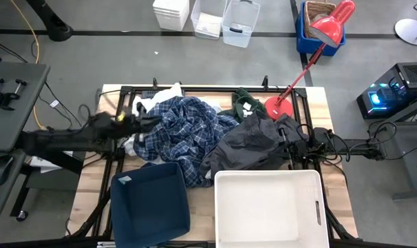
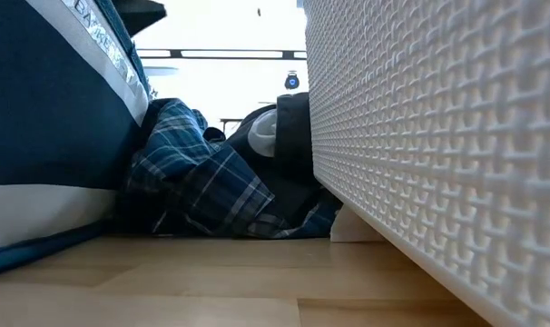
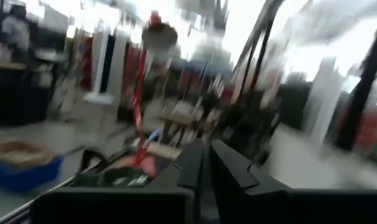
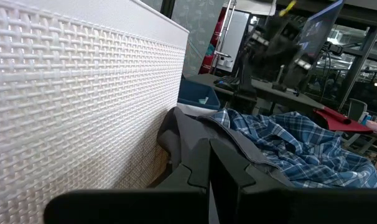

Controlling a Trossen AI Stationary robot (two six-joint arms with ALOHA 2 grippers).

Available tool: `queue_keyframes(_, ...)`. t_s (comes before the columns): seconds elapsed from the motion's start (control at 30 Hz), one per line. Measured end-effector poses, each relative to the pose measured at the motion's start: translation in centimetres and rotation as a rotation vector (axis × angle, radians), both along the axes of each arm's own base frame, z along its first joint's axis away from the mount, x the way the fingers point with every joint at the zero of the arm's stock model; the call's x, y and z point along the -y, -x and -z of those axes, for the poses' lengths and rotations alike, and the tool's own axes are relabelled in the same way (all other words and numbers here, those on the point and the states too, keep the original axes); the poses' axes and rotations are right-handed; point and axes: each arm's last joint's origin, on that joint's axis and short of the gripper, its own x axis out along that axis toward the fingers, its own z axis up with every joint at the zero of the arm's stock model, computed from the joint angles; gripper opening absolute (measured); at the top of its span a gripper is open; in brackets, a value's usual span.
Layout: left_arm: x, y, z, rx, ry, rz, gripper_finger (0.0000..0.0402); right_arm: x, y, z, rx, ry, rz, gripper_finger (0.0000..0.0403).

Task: Sort clothes
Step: Put the blue checkered long-sleeve shirt into the white laundry bin

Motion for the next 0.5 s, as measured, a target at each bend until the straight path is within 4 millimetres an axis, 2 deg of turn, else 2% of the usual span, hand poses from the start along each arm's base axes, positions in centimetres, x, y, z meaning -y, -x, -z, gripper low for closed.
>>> queue_keyframes(0.13,-1.4,-4.7,-3.2,-0.194,-0.059,-0.038,0.0067,0.0,0.0,0.0,0.000,0.000,0.000,0.0000)
queue_keyframes(0.3,-2.6,-9.2,-6.7,-0.242,-0.009,-0.005,0.0127,0.0,0.0,0.0,0.000,0.000,0.000,0.0000)
queue_keyframes(0.43,-2.1,-12.1,-8.3,-0.228,0.049,0.121,0.0188,0.0,0.0,0.0,0.000,0.000,0.000,0.0000)
queue_keyframes(0.5,-1.5,-13.7,-8.1,-0.294,0.065,0.172,0.0219,0.0,0.0,0.0,0.000,0.000,0.000,0.0000)
